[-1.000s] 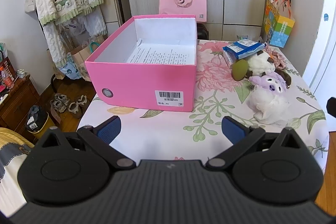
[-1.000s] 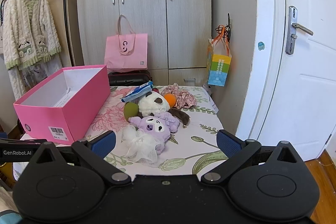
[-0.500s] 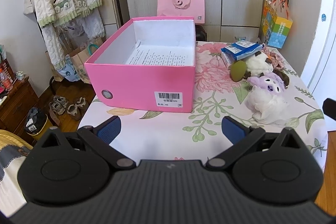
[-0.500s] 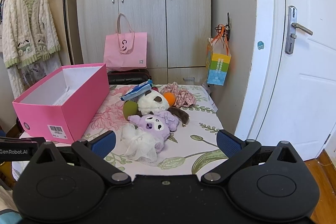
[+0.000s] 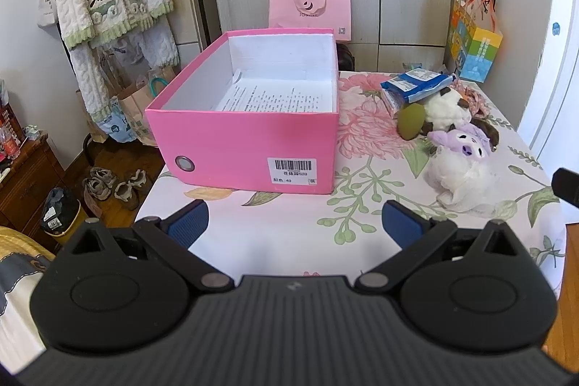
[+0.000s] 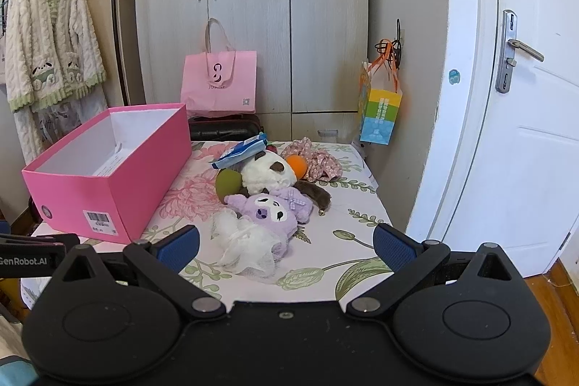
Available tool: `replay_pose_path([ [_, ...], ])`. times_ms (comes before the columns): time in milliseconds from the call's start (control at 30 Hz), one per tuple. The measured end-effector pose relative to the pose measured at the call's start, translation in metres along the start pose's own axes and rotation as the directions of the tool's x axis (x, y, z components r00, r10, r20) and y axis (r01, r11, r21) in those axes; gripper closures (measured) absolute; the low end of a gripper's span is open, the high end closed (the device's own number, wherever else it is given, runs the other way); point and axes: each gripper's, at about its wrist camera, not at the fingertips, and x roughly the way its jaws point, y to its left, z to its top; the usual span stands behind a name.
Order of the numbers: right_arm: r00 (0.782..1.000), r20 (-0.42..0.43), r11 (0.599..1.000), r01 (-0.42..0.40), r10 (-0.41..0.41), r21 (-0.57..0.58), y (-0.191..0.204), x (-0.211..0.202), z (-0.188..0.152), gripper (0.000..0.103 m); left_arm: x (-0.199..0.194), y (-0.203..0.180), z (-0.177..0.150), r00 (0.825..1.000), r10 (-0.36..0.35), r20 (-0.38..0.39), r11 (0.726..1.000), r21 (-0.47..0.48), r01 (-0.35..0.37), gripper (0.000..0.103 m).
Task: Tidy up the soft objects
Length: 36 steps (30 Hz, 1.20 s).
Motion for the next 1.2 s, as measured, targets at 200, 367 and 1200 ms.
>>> replay_pose_path([
  [200, 1.000, 0.002, 1.000, -0.003, 0.003, -0.002, 0.001, -0.002, -0.001, 0.000, -0.002, 0.002, -0.002, 1.000, -0.005, 0.020, 1.000, -0.001, 0.005, 0.000],
  [367, 1.000, 0.001, 1.000, -0.003, 0.003, -0.003, 0.002, -0.002, -0.001, 0.000, -0.005, 0.001, -0.003, 0.999, -0.021, 0.044, 1.000, 0.007, 0.021, 0.000],
  [1200, 0.989, 0.101, 0.992, -0.116, 0.111, 0.041, -0.037, 0.016, 0.034, 0.000, 0.022, -0.038, 0.021, 0.987, -0.126, 0.100, 0.992, 0.044, 0.122, 0.001],
])
